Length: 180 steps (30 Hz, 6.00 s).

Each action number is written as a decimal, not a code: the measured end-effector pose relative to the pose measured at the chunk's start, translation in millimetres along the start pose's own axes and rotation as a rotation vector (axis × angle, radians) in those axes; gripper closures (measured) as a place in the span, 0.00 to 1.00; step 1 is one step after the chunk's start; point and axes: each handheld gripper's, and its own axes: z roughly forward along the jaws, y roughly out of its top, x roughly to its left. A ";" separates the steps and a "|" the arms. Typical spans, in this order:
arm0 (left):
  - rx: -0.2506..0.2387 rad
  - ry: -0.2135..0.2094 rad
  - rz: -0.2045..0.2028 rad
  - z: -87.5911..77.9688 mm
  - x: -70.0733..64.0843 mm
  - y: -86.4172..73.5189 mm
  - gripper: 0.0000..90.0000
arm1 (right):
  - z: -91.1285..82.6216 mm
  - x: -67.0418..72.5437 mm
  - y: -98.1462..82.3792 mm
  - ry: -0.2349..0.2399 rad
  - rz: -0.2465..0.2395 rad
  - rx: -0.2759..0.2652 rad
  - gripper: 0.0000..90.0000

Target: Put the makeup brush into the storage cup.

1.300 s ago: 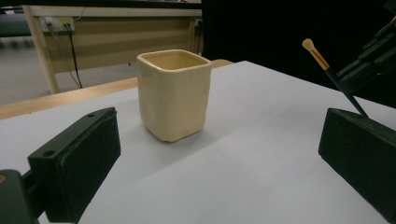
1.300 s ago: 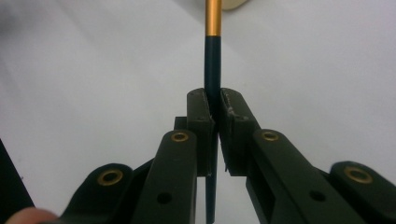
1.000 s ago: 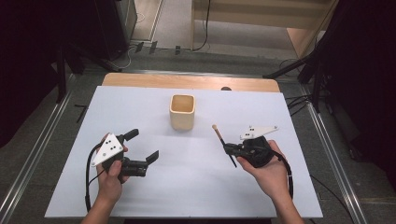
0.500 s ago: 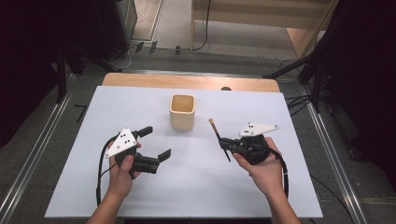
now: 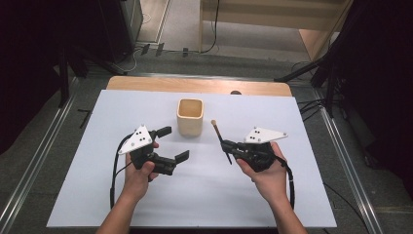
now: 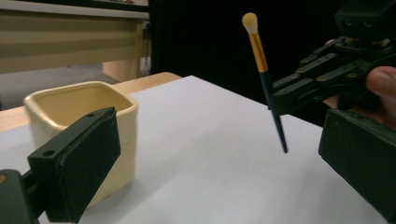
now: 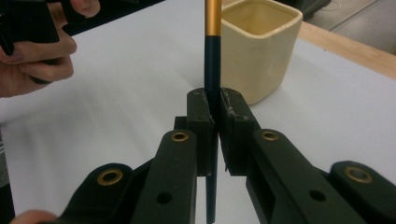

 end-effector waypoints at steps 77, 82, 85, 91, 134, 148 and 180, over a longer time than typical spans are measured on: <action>-0.032 -0.088 -0.175 17.6 -4.8 0.9 0.94 | -7.4 10.3 -46.1 -0.090 0.038 -0.274 0.00; -0.030 -0.070 -0.169 15.9 -2.8 3.9 0.94 | -18.9 2.1 -54.8 -0.140 0.056 -0.280 0.00; -0.023 -0.048 -0.158 13.5 0.1 7.0 0.94 | -26.3 -2.1 -59.6 -0.162 0.053 -0.285 0.00; -0.020 -0.023 -0.156 11.4 4.5 9.7 0.94 | -39.6 -11.5 -73.9 -0.206 0.056 -0.285 0.00; -0.056 0.101 -0.090 24.3 39.3 63.9 0.94 | -77.7 -45.4 -135.1 -0.322 0.081 -0.224 0.00; -0.109 0.127 -0.067 25.1 43.2 78.5 0.94 | -72.5 -45.8 -138.0 -0.317 0.078 -0.208 0.00; -0.124 0.260 -0.029 50.5 75.0 70.4 0.94 | -71.8 -45.8 -138.1 -0.317 0.070 -0.200 0.00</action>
